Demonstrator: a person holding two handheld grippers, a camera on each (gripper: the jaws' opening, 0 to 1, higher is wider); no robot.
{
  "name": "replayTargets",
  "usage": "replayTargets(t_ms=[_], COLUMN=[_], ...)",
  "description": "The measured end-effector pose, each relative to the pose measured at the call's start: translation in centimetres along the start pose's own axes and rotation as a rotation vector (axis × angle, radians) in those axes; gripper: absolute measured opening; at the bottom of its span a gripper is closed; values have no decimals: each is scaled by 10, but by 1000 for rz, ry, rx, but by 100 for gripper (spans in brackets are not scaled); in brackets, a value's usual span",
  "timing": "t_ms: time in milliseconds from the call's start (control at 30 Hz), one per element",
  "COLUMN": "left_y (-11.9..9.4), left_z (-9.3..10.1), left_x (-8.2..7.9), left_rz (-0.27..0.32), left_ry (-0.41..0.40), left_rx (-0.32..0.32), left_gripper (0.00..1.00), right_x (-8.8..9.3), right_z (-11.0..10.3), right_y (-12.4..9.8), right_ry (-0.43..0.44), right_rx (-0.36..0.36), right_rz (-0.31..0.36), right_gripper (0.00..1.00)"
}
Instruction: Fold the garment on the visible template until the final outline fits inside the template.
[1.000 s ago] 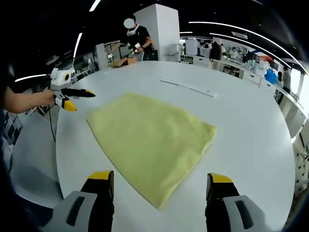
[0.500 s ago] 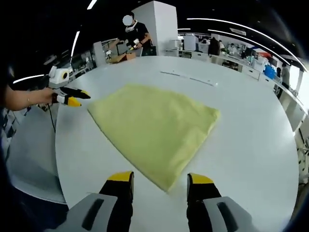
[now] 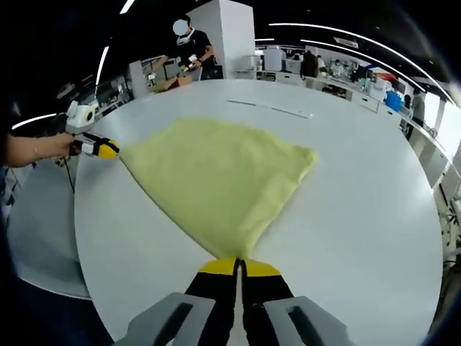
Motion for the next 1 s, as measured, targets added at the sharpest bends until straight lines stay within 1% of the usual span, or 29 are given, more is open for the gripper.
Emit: replayTargets(t_ms=[133,267,533,600,733,1000], left_y=[0,1,1,0,-1,-3], left_z=[-2,-4,-2,-1,4,8], left_x=[0,0,3,3,5,12], left_rz=[4,-8,-20,-18,-27,-34], left_ry=[-6,8,20,33,55,51], left_rx=[0,-15,-22,-32,-23,-24], left_gripper=[5,0,0,0,0,0], right_x=[0,0,2,2,4,13], right_z=[-1,-1,-2,-1,-1,-6], right_y=[0,-1,-3,-3,-5,-9], right_ry=[-3,-11,-63,-57,-63,-66], right_rx=[0,-1,9,9,12,5], right_rz=[4,4,-6,-9,-13,-27], right_gripper=[0,0,0,0,0,0])
Point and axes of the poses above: the point that each gripper's makers call its tool centre point, and the gripper's own axes: y roughly forward along the fingers, z roughly to its right, x roughly out of its underside, the point moved 4 cm from there along -y, roughly backward along the fingers, and after that the axes turned 9 degrees about -z, right-handed, at the moved point
